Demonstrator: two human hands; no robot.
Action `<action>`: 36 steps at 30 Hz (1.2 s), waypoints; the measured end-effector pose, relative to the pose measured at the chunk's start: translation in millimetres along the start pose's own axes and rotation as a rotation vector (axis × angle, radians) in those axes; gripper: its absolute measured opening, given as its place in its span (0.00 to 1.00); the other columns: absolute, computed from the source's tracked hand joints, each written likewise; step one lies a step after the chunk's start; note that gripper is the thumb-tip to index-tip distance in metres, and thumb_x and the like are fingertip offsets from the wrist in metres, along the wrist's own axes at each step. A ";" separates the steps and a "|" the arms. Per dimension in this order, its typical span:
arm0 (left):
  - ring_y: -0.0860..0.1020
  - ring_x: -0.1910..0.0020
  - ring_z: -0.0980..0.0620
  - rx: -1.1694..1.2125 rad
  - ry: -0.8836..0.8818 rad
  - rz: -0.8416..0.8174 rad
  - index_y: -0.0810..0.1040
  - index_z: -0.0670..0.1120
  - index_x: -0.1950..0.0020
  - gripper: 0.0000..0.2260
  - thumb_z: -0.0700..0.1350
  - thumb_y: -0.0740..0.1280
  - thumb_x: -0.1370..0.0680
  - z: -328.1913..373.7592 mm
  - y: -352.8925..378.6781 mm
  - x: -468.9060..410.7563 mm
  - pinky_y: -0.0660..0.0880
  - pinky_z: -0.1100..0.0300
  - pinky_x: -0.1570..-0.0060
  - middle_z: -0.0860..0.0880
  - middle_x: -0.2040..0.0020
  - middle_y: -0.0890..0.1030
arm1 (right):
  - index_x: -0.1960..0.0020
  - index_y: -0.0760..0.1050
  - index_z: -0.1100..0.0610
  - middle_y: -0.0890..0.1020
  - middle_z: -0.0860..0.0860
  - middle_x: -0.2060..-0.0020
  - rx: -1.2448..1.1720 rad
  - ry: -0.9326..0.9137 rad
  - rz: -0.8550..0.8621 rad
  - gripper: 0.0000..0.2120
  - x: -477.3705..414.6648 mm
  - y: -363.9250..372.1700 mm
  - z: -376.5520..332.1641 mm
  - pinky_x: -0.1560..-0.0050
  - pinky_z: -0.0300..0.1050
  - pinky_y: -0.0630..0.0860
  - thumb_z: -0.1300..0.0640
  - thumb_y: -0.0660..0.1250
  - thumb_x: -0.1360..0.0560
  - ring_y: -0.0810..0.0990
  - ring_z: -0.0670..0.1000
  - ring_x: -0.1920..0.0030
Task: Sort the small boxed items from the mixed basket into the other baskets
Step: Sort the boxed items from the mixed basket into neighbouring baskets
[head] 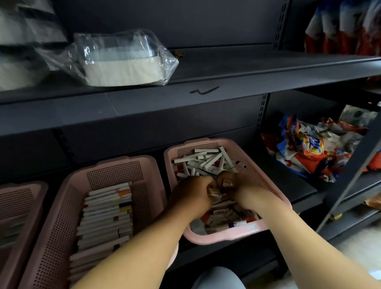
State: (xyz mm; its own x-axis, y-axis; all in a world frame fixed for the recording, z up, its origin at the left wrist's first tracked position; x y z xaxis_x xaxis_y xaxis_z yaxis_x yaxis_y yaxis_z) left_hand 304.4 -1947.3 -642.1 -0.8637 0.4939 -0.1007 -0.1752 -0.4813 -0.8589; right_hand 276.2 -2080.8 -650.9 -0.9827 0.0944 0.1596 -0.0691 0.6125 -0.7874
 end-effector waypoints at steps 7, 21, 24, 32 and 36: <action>0.80 0.47 0.60 0.242 0.079 0.029 0.87 0.54 0.44 0.10 0.42 0.73 0.22 -1.0 -25.8 1.1 0.76 0.66 0.47 0.61 0.53 0.82 | 0.32 0.77 0.47 0.80 0.46 0.39 -0.123 -0.143 0.150 0.21 10.3 -28.7 -26.4 0.50 0.25 0.70 0.64 0.67 0.22 0.79 0.46 0.43; 0.77 0.51 0.72 0.076 -0.088 0.253 0.78 0.65 0.39 0.19 0.51 0.77 0.27 -120.9 -193.2 106.8 0.77 0.69 0.46 0.67 0.50 0.81 | 0.40 0.76 0.44 0.81 0.46 0.58 -0.360 -0.436 0.030 0.19 14.6 57.3 -215.5 0.67 0.32 0.75 0.66 0.67 0.23 0.79 0.37 0.68; 0.79 0.47 0.67 0.010 -0.178 0.242 0.80 0.63 0.35 0.19 0.48 0.75 0.23 -162.9 -225.5 150.5 0.76 0.67 0.44 0.65 0.45 0.81 | 0.42 0.78 0.49 0.80 0.48 0.59 -0.391 -0.508 -0.020 0.18 15.8 95.8 -261.7 0.71 0.36 0.75 0.70 0.67 0.23 0.78 0.38 0.70; 0.81 0.62 0.55 -0.240 -0.514 0.040 0.80 0.54 0.56 0.02 0.50 0.71 0.27 -279.2 -263.3 260.9 0.80 0.55 0.61 0.53 0.61 0.82 | 0.45 0.75 0.38 0.81 0.41 0.60 -0.176 -0.677 -0.217 0.14 40.3 196.2 -371.6 0.62 0.37 0.72 0.58 0.66 0.22 0.79 0.38 0.63; 0.81 0.55 0.49 -0.255 -0.603 -0.103 0.78 0.55 0.58 0.06 0.44 0.70 0.23 -316.7 -245.9 290.4 0.77 0.56 0.58 0.51 0.54 0.83 | 0.43 0.76 0.42 0.81 0.41 0.58 -0.113 -0.745 -0.272 0.11 57.2 226.5 -399.5 0.61 0.32 0.71 0.56 0.65 0.20 0.78 0.36 0.61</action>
State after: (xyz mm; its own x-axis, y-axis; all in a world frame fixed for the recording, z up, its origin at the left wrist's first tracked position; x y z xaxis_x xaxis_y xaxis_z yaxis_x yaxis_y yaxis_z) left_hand 246.4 -1456.1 -619.2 -0.9747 0.0006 0.2235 -0.2176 -0.2303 -0.9485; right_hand 273.1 -1623.1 -582.3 -0.7932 -0.5941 -0.1339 -0.3439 0.6184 -0.7066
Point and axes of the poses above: each hand's wrist, its own x-axis away from the middle knuckle, its own y-axis out of the palm, z = x × y, the point moved 10 cm from there along -x, towards the middle knuckle
